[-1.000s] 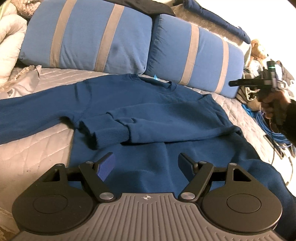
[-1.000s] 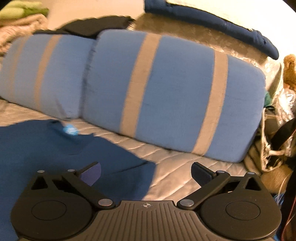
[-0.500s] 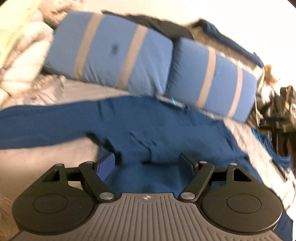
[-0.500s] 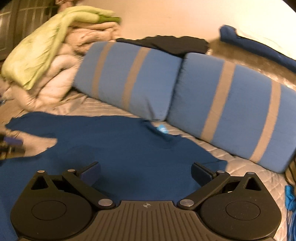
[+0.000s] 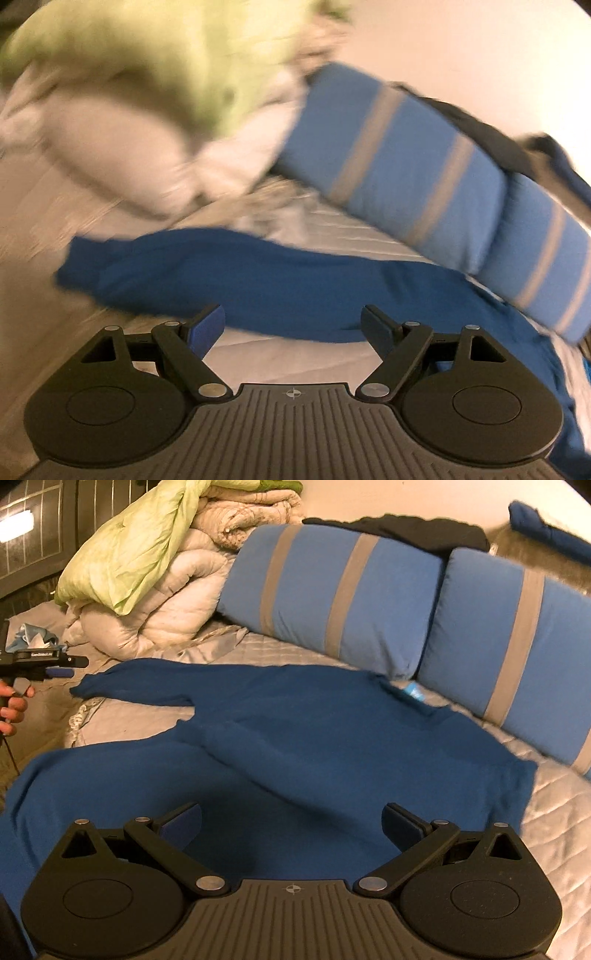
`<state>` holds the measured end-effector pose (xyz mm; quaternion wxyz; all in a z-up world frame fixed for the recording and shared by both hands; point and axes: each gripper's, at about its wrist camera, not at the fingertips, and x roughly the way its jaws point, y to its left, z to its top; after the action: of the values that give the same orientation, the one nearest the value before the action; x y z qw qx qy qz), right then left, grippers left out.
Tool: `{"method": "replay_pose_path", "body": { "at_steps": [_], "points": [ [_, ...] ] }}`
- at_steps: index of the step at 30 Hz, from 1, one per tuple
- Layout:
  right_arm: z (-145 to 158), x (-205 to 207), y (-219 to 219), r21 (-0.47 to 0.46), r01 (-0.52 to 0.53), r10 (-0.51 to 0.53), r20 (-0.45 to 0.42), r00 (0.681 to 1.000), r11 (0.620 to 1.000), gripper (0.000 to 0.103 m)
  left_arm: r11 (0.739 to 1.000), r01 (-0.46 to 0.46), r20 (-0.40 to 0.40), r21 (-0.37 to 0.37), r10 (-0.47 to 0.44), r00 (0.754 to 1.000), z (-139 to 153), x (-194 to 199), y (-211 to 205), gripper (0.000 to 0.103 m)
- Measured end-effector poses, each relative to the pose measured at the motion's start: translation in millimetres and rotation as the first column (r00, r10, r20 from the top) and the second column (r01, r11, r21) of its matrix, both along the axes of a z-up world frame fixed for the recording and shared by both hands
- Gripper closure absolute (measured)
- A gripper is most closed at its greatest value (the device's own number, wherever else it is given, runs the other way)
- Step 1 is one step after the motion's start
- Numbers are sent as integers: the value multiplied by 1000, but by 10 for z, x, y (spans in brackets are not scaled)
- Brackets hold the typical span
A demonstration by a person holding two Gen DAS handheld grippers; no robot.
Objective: Fold clothes
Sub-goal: 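Move the left gripper to the other sleeve cuff and grasp it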
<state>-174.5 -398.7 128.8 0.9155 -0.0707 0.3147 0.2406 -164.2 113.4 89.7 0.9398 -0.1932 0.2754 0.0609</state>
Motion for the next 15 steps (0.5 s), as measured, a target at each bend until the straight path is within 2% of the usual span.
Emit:
{"method": "replay_pose_path", "body": {
  "at_steps": [3, 5, 6, 10, 12, 14, 15],
  "points": [
    [-99, 1, -3, 13, 3, -3, -24, 1000, 1000, 0, 993, -68, -25, -95, 66, 997, -147, -4, 399, 22],
    [-159, -3, -22, 20, 8, -7, -34, 999, 1000, 0, 972, -112, -10, -206, 112, 994, -244, -30, 661, 22],
    [-189, -8, -29, 22, 14, -13, -38, 999, 1000, 0, 953, -130, 0, -275, 135, 991, -304, -37, 798, 22],
    [-302, -19, -62, 36, 36, -34, -58, 998, 999, 0, 837, -200, 33, -509, 251, 967, -551, -75, 1280, 22],
    [-344, -22, -80, 46, 48, -44, -69, 997, 998, 0, 765, -221, 30, -605, 299, 954, -699, -76, 1454, 22],
    [-373, -26, -99, 56, 59, -54, -79, 995, 997, 0, 682, -236, 21, -692, 345, 938, -848, -76, 1620, 23],
    [-370, -27, -106, 60, 62, -57, -78, 995, 996, 0, 658, -246, 17, -711, 366, 930, -898, -70, 1668, 23]
  ]
}}
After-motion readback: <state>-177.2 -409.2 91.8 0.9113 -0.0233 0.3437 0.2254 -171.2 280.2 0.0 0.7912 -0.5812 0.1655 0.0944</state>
